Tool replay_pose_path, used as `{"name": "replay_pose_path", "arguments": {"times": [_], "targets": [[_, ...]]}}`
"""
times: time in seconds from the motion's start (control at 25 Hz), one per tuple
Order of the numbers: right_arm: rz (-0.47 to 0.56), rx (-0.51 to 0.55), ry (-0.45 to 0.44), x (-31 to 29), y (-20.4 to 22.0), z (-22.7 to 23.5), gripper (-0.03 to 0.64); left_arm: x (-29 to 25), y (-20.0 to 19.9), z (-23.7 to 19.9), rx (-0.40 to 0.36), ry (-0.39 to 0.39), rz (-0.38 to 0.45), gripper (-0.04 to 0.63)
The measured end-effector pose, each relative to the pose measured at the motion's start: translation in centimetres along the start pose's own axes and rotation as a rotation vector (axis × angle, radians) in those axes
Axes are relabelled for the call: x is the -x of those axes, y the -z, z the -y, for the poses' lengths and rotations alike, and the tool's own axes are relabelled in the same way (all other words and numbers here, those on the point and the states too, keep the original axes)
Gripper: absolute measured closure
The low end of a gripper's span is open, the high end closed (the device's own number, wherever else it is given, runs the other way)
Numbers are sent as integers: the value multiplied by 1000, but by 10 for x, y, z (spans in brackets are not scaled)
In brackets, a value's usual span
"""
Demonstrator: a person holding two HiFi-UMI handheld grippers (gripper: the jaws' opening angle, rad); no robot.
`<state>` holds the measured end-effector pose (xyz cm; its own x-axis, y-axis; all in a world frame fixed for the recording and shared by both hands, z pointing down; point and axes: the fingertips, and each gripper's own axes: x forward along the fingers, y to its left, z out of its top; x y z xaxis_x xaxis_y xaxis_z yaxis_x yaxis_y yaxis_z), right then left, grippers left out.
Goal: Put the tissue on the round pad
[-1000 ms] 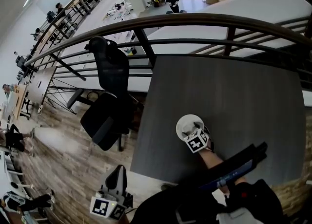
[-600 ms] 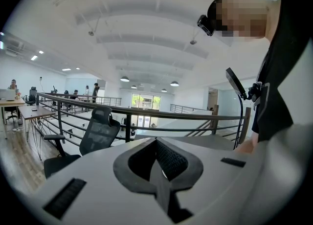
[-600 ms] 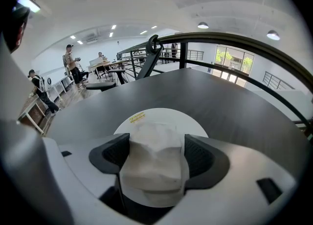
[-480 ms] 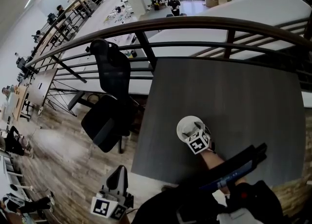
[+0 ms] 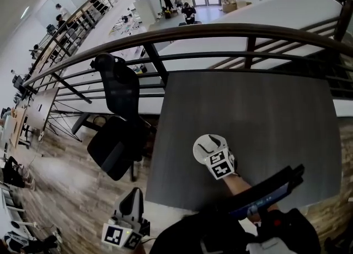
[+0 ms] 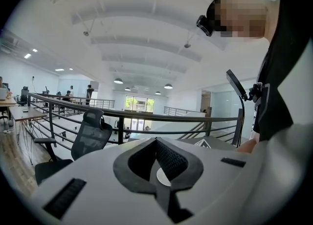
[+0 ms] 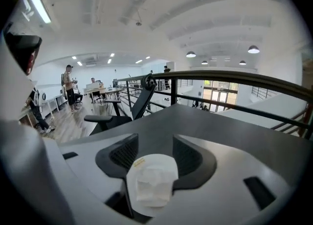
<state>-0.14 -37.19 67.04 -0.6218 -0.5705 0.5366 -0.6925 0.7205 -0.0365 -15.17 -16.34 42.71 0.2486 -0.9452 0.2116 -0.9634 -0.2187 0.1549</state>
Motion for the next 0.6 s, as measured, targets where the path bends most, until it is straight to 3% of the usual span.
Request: {"name": "replay_pose_path", "arguments": {"times": [0.08, 0.16, 0.4, 0.6], "targets": [[50, -3, 1, 11, -19, 0, 433, -1, 7, -1, -21, 3, -21, 592], [90, -7, -14, 20, -34, -3, 440, -4, 9, 0, -29, 13, -21, 592], [195, 6, -34, 52, -71, -17, 547, -13, -8, 17, 11, 88, 46, 592], [240, 15, -38, 65, -85, -26, 572, -21, -11, 20, -18, 145, 54, 592]]}}
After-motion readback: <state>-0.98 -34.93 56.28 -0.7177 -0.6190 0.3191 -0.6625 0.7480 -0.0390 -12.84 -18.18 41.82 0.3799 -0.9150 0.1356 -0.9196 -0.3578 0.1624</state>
